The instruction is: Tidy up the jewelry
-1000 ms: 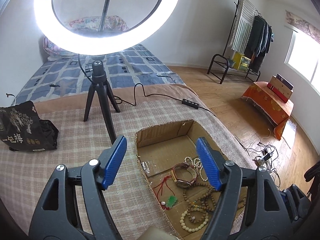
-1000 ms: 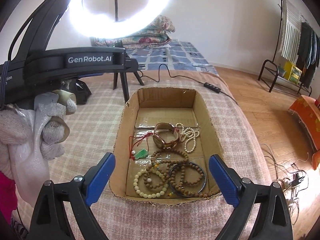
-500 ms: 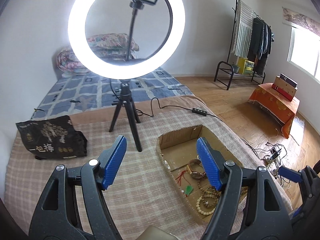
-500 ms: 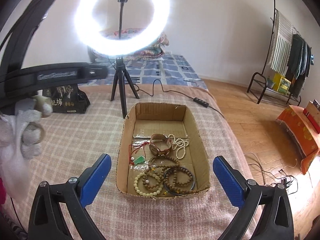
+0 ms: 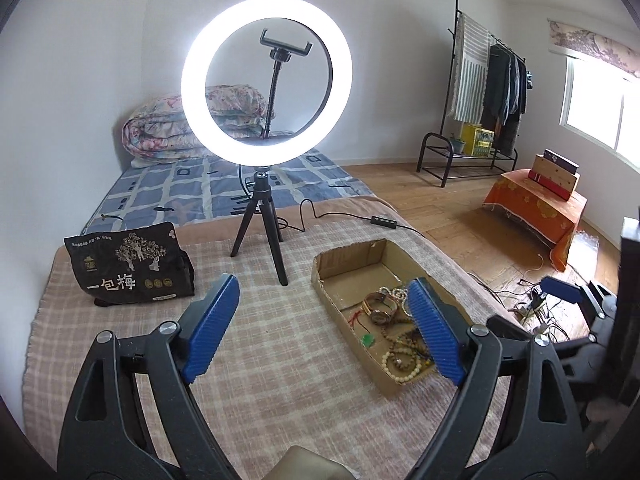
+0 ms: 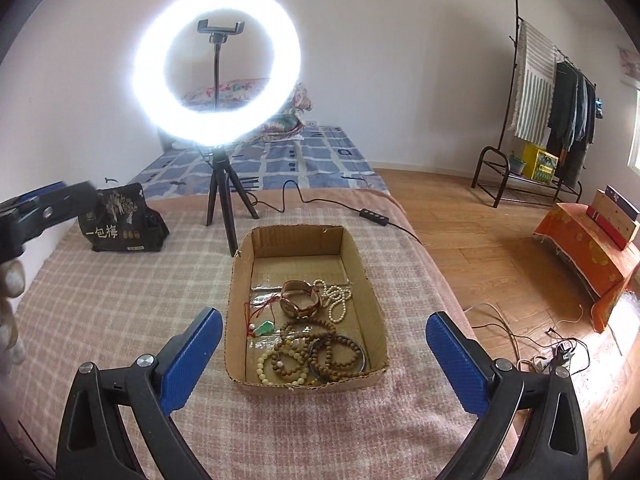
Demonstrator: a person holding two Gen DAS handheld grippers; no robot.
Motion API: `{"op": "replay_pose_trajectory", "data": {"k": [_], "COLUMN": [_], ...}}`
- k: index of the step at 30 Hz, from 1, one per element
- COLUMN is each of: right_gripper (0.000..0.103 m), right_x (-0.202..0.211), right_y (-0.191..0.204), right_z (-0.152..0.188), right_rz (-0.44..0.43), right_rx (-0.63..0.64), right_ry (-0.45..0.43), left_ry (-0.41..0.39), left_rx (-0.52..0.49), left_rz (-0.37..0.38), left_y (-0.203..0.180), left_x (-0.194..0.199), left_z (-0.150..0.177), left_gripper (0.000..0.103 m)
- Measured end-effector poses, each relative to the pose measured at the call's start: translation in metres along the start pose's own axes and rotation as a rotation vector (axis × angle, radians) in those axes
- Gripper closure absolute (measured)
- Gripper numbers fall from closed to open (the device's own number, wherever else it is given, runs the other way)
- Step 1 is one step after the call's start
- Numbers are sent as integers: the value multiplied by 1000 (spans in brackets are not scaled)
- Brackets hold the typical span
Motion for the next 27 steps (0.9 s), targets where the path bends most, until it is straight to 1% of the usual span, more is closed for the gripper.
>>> {"op": "replay_pose_trajectory", "data": {"k": [1,3,8,13,16,21,27], "right_gripper": [0,0,0,0,0,0,0], "right_x": [2,4,7,11,13,13,10], "right_y": [-2,-5,-11,-13,-14,-14,-14], "right_z": [0,0,0,-2,-5,-8,-7], "right_rz": [4,8,24,27,29,26,27], "right_rx": [-2,-10,-20,-15,-16,-20,-16], "right_ry": [-3,-9,-24,-40,-50,-56,-46], "left_ry": [-3,-11,-17,5,8,4,4], "left_rx": [-2,-3,-43,-77,-92,-114,-119], "left_rz": [2,9,18,42,42,40,32], "left_y": [-2,-7,-20,-33,-40,-46,-48], "left_x": [5,14,28,33,35,35,34], "left_z": [2,6,16,29,34,35,35], "left_gripper": [9,5,4,4,4,1,0]}}
Point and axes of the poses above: each gripper's, at about its wrist camera, not at the fingertips, and x roughly against the way its jaws point, y to its left, z to its underside, the point moved 7 cm from there along -x, roughly the way its jaws point, and after that the axes turned 8 degrees about -y, right-handed, at the moved point
